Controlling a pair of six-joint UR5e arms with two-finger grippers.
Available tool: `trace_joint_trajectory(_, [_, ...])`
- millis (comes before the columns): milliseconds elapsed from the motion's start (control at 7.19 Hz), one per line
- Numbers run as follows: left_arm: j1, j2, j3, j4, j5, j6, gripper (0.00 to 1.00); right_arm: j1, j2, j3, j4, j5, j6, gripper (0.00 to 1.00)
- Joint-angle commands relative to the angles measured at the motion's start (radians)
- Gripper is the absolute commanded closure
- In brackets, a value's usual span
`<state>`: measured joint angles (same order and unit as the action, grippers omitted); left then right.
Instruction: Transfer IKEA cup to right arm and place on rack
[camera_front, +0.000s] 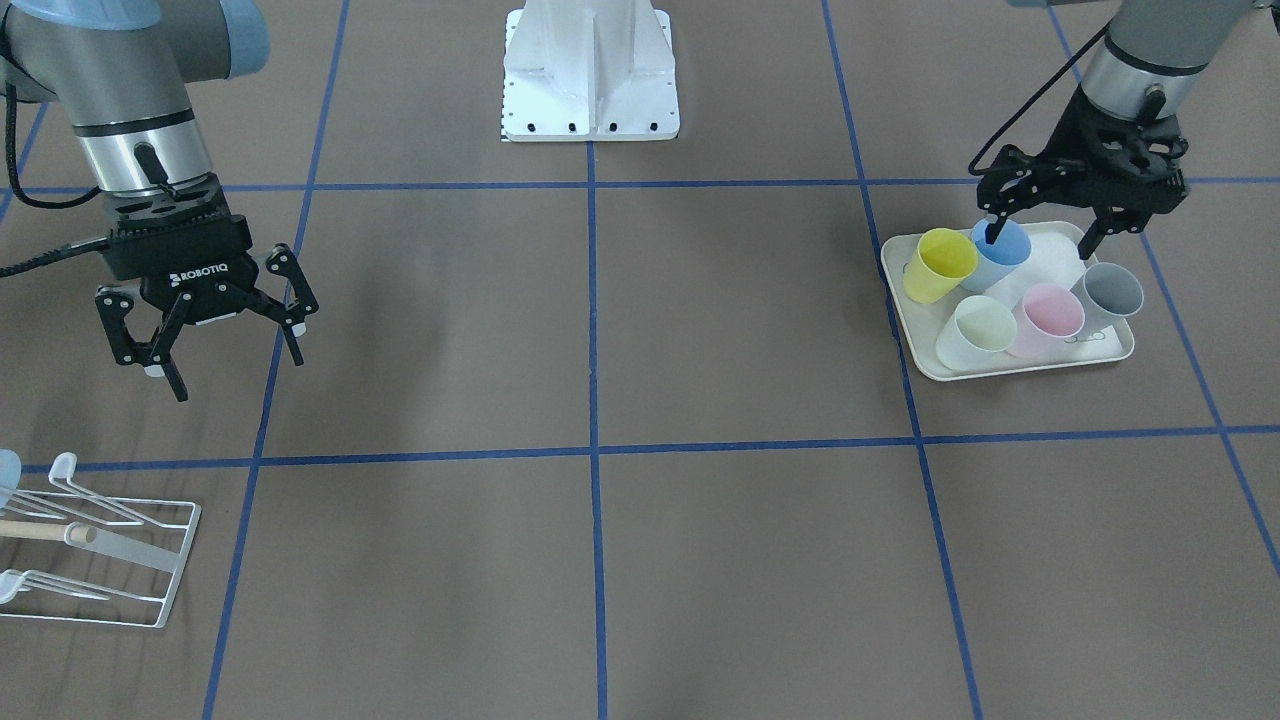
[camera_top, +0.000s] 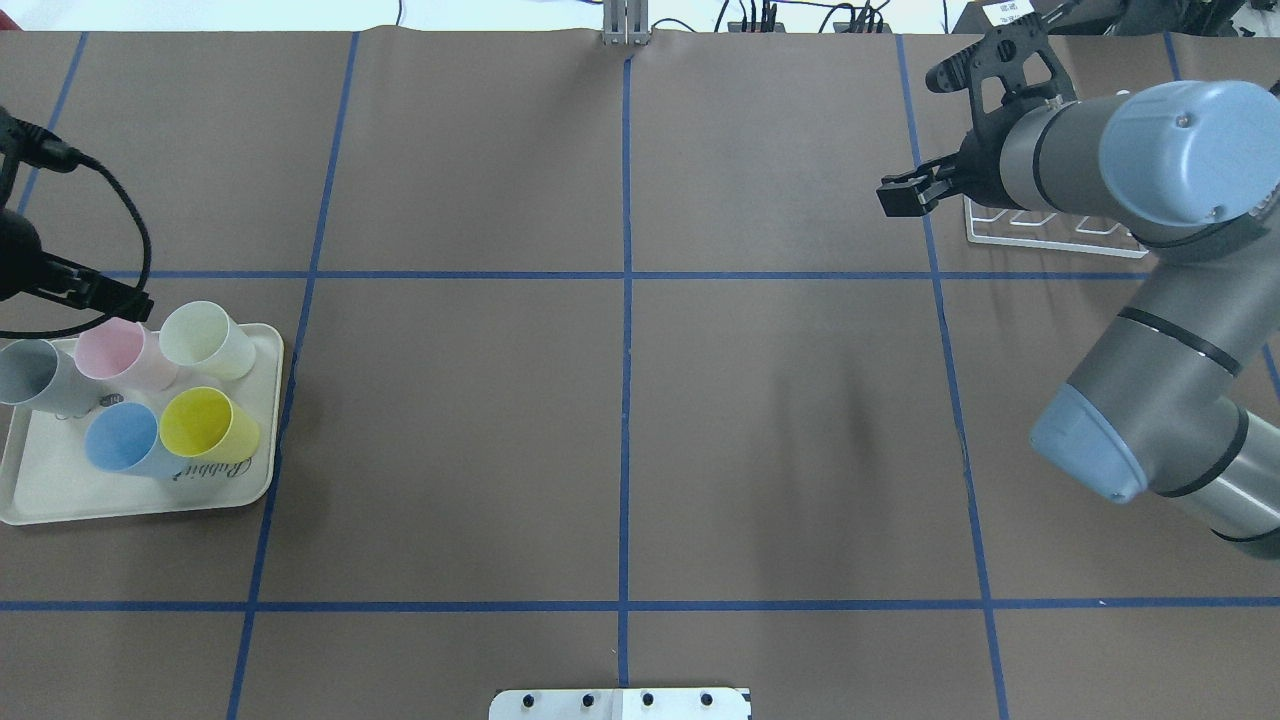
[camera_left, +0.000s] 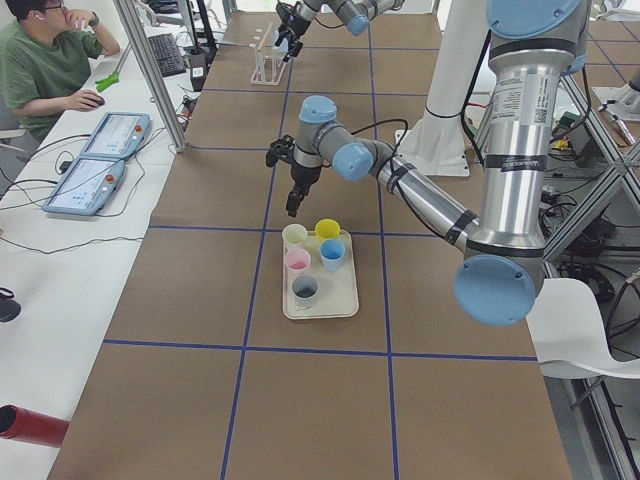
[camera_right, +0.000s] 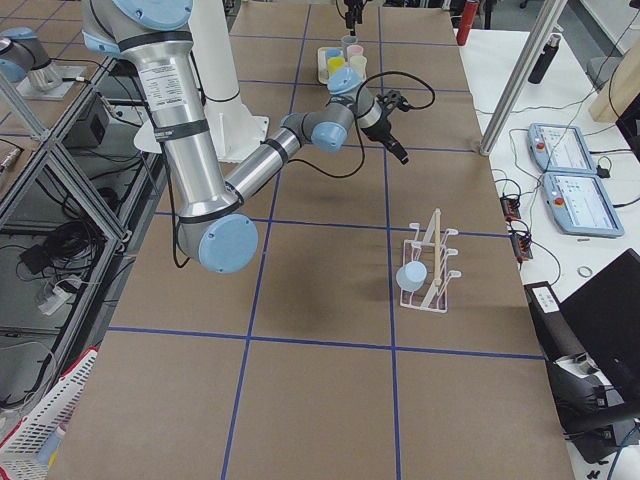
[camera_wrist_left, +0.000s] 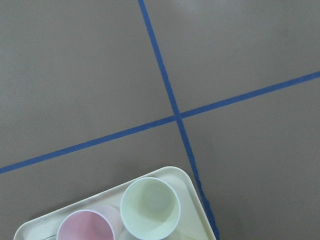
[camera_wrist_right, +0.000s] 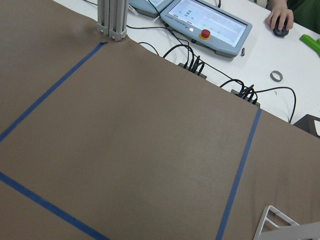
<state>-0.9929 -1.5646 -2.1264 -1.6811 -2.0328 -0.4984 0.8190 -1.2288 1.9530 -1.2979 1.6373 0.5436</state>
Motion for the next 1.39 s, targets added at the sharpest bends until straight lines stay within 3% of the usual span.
trace_joint_trajectory(0, [-0.16, 0.066, 0.101, -0.06, -0.15, 0.215, 0.0, -0.009, 0.119, 0.004, -0.17, 0.035, 0.037, 0.01])
trace_joint_trajectory(278, [-0.242, 0.064, 0.294, -0.113, -0.24, 0.299, 0.0, -0.046, 0.141, 0.003, -0.167, 0.05, 0.09, 0.01])
trace_joint_trajectory(417, [-0.242, 0.066, 0.397, -0.221, -0.242, 0.282, 0.0, -0.054, 0.141, 0.003, -0.167, 0.05, 0.09, 0.01])
trace_joint_trajectory(695, [-0.239, 0.061, 0.566, -0.49, -0.364, 0.061, 0.0, -0.055, 0.141, 0.0, -0.167, 0.05, 0.09, 0.01])
trace_joint_trajectory(834, [-0.24, 0.066, 0.566, -0.497, -0.435, 0.032, 0.0, -0.055, 0.141, -0.002, -0.167, 0.05, 0.09, 0.01])
trace_joint_trajectory(1252, [-0.236, 0.093, 0.58, -0.496, -0.408, 0.03, 0.0, -0.06, 0.141, -0.005, -0.166, 0.049, 0.09, 0.01])
